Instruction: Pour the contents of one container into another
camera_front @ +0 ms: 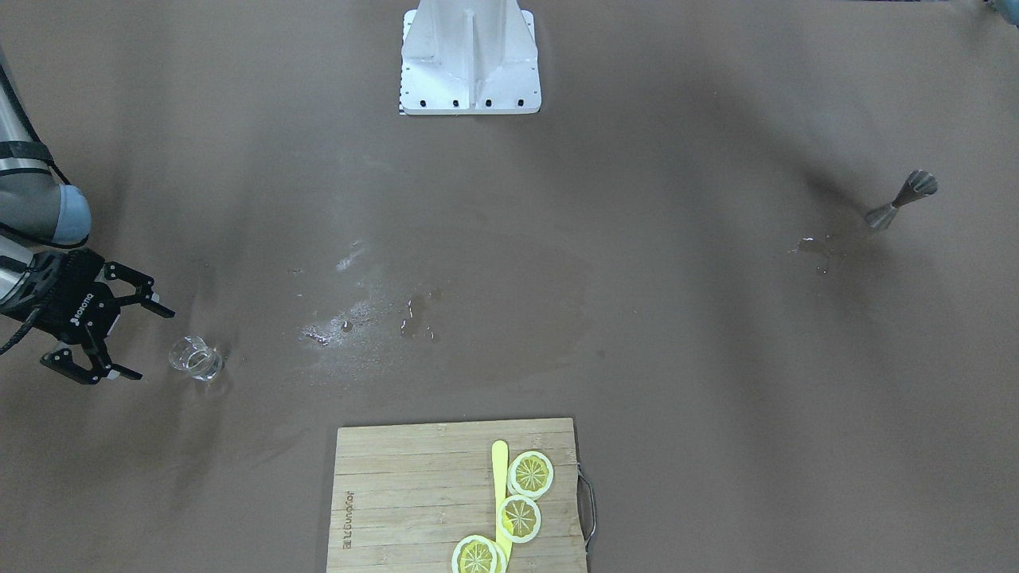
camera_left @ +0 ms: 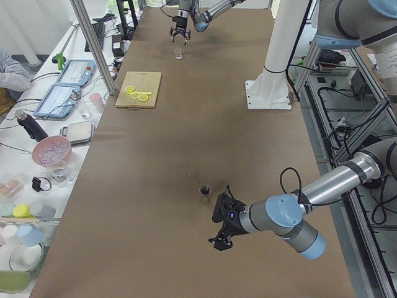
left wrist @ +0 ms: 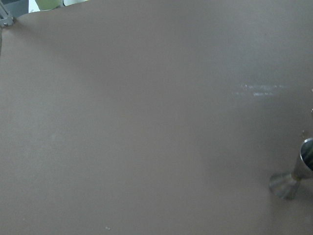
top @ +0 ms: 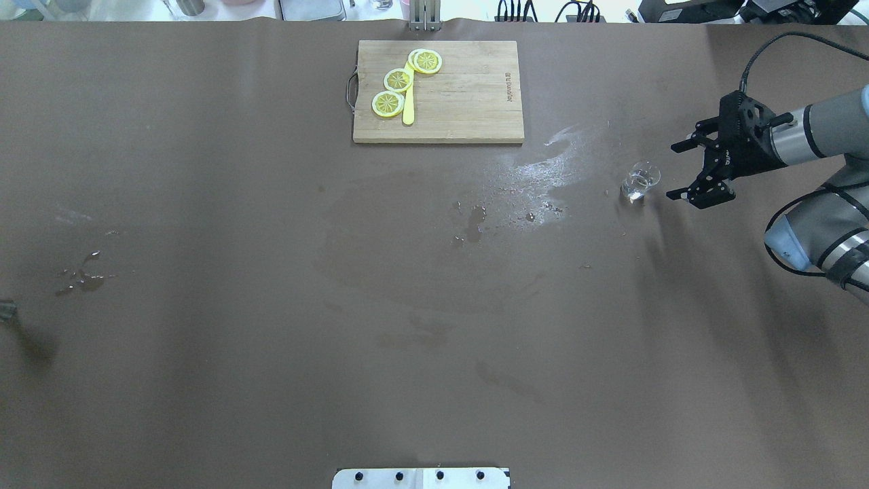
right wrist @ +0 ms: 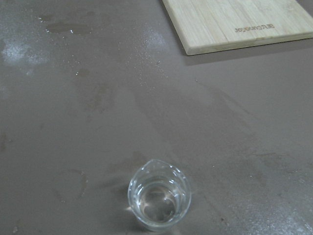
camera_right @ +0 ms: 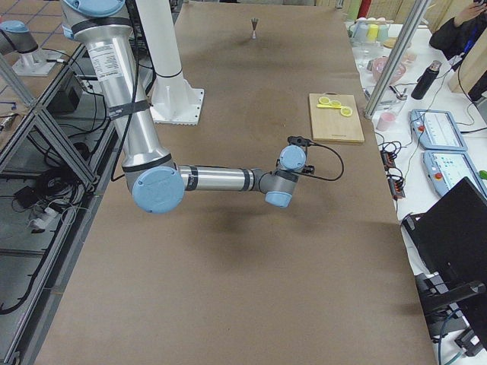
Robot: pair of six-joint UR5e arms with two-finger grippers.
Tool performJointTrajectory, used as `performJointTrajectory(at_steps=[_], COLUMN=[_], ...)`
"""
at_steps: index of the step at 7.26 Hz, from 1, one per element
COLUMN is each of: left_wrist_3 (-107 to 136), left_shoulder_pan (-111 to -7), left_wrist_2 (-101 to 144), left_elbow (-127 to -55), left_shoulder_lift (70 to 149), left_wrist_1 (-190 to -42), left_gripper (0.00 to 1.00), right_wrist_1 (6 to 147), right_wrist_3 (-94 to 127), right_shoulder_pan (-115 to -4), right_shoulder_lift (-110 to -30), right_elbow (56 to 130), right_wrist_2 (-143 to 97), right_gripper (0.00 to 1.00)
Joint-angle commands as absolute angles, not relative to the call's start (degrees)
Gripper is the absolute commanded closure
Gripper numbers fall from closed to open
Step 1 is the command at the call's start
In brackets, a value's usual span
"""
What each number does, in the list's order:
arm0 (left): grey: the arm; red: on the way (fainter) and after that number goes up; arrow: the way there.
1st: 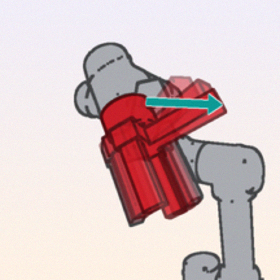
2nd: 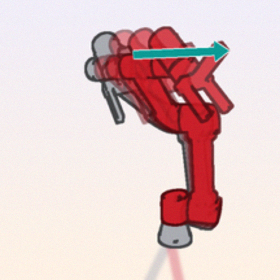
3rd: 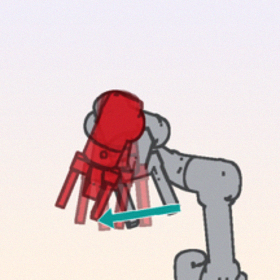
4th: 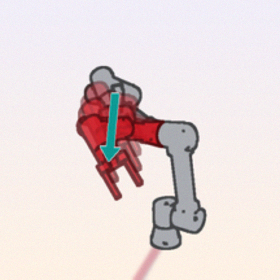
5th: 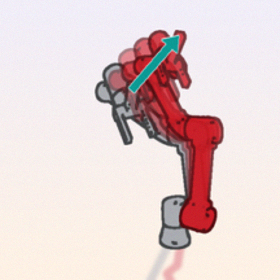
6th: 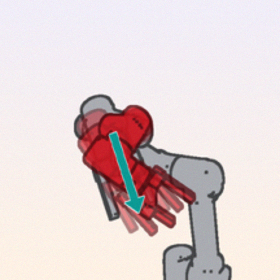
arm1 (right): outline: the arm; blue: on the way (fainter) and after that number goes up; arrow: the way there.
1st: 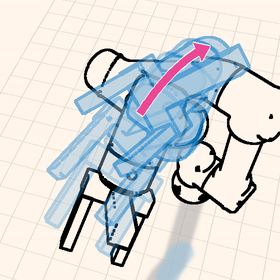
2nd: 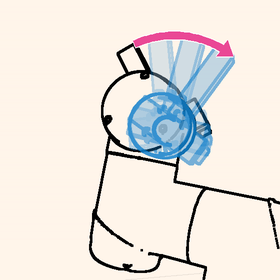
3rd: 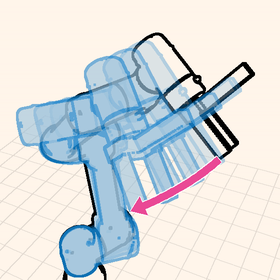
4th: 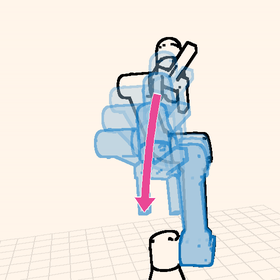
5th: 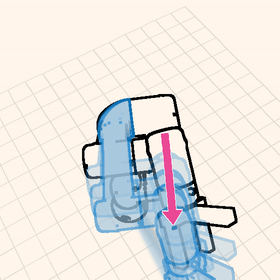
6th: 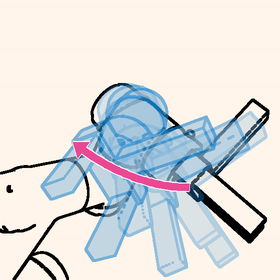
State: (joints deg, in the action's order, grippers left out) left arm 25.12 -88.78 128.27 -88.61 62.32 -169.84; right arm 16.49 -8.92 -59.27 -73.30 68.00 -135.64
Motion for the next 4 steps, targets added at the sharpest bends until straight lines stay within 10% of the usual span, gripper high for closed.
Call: performJointTrajectory(at_steps=[1, 4], left_wrist_3=[39.6, 53.1], left_shoulder_pan=[-77.4, -63.1], left_wrist_2=[119.2, 103.8], left_elbow=[-88.6, -88.2], left_shoulder_lift=[62.6, 62.4], left_wrist_1=[-182.5, -193.9], left_gripper=[0.01, 0.01], right_wrist_1=[16.5, 16.6], right_wrist_3=[-8.6, -8.2], right_shoulder_pan=[-58.6, -58.0], right_shoulder_lift=[-71.0, -70.1], right_elbow=[64.7, 63.3], right_wrist_2=[-134.9, -134.5], right_gripper=[0.00, 0.01])
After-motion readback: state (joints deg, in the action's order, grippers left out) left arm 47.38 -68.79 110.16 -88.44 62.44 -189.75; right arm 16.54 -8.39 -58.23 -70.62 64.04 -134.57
